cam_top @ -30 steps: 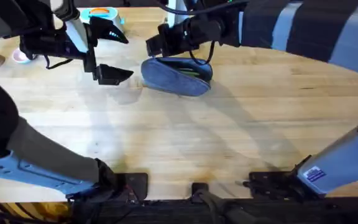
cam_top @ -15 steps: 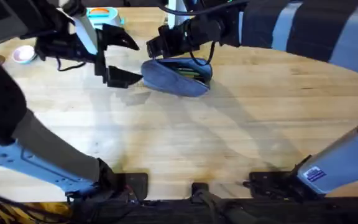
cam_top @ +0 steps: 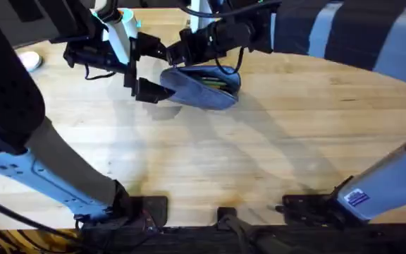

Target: Unzip the bag, pick up the pens from the table one at a time and place them inside, then zip the bag closed.

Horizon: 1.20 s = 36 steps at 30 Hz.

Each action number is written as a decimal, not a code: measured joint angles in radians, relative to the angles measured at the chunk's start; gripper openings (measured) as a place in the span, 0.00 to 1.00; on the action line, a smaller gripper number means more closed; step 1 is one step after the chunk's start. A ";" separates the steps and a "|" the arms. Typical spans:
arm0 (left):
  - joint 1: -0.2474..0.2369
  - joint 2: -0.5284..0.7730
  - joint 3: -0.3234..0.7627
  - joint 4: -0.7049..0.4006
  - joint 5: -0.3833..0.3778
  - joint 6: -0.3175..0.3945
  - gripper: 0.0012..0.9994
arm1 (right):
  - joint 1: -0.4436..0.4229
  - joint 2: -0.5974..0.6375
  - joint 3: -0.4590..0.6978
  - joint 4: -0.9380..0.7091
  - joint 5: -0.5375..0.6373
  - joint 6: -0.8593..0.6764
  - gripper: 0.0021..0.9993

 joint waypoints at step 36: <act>-0.032 0.010 0.001 0.017 0.048 -0.027 0.04 | -0.213 -0.102 0.000 -0.294 0.132 0.031 0.03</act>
